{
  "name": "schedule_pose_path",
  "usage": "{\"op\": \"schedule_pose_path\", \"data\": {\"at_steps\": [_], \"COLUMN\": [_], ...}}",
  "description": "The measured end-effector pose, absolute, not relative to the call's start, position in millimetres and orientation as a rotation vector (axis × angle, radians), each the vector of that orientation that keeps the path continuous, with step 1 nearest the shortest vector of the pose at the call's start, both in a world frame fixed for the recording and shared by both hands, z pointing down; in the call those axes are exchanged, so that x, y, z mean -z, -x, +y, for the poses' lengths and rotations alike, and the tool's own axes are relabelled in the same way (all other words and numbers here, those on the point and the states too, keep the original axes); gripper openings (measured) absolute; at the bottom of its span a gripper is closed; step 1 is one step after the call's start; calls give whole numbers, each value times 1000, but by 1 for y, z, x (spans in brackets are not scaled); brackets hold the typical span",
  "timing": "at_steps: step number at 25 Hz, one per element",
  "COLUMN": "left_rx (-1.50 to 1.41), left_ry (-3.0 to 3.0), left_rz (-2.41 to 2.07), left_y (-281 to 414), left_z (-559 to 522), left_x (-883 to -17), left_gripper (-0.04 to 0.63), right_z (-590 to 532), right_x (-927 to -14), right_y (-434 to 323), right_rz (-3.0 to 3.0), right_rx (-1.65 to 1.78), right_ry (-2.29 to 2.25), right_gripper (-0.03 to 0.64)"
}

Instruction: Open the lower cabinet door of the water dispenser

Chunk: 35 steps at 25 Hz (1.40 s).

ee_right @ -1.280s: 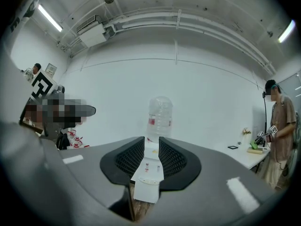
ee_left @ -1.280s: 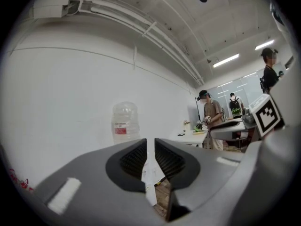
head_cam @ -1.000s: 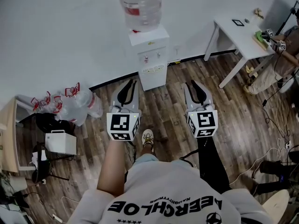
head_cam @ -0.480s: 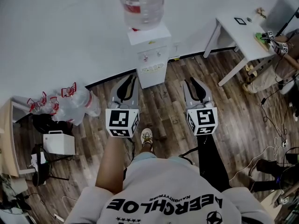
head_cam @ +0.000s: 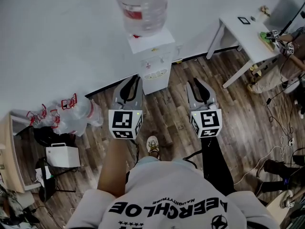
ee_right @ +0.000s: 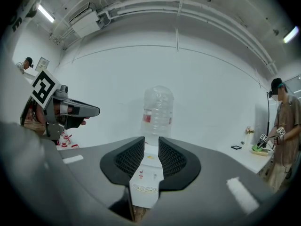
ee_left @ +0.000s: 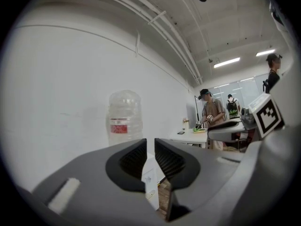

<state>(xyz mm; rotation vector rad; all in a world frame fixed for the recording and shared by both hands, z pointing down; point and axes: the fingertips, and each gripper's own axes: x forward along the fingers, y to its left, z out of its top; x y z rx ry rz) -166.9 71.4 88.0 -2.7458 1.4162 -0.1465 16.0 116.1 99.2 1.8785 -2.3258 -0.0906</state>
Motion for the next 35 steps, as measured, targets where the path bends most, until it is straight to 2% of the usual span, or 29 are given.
{"op": "schedule_pose_path", "data": {"at_steps": [17,35], "left_rx": [129,110], "left_ry": [2797,2833], "left_rz": [1303,1267], "left_y": [178,173], "left_z": [-18,-51], "left_x": [-95,-108], "left_gripper": [57,57], "right_z": [45,21], "right_x": [-103,-111], "right_y": [-2,-20], "right_rz": [-2214,-2148], "right_rx": [107,67], "right_ry": [-1961,-2001], "right_gripper": [76,75]}}
